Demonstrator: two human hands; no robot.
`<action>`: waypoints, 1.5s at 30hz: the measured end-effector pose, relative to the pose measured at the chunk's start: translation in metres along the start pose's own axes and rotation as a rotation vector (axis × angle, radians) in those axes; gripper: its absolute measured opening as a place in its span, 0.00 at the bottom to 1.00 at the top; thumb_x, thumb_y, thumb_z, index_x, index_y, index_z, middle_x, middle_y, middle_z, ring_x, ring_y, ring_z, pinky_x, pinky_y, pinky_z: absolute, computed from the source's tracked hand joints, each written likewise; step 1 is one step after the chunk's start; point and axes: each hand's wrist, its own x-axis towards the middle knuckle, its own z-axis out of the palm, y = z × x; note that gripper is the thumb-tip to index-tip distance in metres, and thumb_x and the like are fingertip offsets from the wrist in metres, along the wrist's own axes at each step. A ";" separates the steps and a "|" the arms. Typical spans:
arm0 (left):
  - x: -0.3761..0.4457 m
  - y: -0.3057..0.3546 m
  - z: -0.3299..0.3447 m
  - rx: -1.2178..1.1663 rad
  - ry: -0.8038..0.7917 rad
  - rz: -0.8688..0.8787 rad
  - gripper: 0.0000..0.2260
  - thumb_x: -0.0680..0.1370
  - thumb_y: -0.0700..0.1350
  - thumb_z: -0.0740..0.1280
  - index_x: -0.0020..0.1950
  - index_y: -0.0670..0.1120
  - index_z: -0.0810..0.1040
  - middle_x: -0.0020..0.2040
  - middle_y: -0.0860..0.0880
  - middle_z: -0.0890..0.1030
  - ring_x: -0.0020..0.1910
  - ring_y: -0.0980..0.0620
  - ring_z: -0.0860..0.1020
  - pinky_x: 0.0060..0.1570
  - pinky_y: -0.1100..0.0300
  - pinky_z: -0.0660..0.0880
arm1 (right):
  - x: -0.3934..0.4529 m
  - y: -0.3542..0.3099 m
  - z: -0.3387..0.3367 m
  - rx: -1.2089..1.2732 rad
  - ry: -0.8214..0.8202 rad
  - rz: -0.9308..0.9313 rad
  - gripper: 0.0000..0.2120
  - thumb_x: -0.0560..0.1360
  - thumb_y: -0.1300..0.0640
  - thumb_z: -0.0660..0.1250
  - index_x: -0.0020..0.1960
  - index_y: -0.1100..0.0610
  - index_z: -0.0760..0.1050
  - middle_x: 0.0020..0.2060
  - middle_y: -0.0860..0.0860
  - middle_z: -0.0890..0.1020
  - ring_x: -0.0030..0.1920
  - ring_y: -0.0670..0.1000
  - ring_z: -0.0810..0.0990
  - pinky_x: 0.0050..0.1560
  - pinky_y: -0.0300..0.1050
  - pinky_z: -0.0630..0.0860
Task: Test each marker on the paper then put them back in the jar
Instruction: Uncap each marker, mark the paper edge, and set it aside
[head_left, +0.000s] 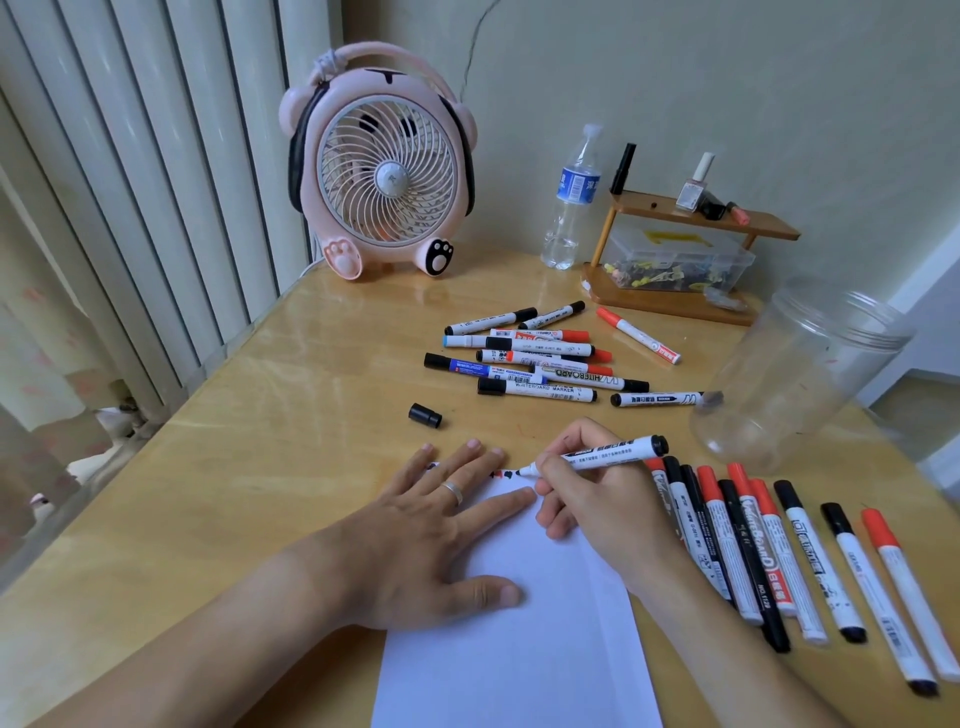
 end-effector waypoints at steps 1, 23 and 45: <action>0.000 0.000 0.000 -0.004 0.004 -0.001 0.36 0.78 0.75 0.49 0.80 0.67 0.36 0.81 0.56 0.30 0.75 0.60 0.23 0.78 0.48 0.30 | 0.000 0.000 0.000 -0.002 -0.002 -0.002 0.07 0.78 0.63 0.68 0.42 0.56 0.76 0.33 0.61 0.83 0.30 0.59 0.82 0.31 0.47 0.77; 0.002 -0.002 0.003 0.011 -0.006 -0.011 0.37 0.77 0.76 0.47 0.80 0.66 0.36 0.81 0.55 0.30 0.75 0.59 0.23 0.78 0.47 0.31 | 0.001 0.000 0.001 -0.014 0.036 0.017 0.05 0.77 0.64 0.67 0.43 0.59 0.76 0.32 0.60 0.83 0.31 0.60 0.83 0.32 0.49 0.79; 0.002 -0.001 0.002 0.001 0.000 -0.010 0.36 0.77 0.75 0.47 0.80 0.66 0.36 0.81 0.55 0.30 0.75 0.59 0.23 0.78 0.47 0.31 | 0.003 0.001 0.001 -0.021 0.034 0.032 0.05 0.78 0.64 0.68 0.43 0.60 0.75 0.32 0.59 0.83 0.29 0.57 0.82 0.32 0.50 0.79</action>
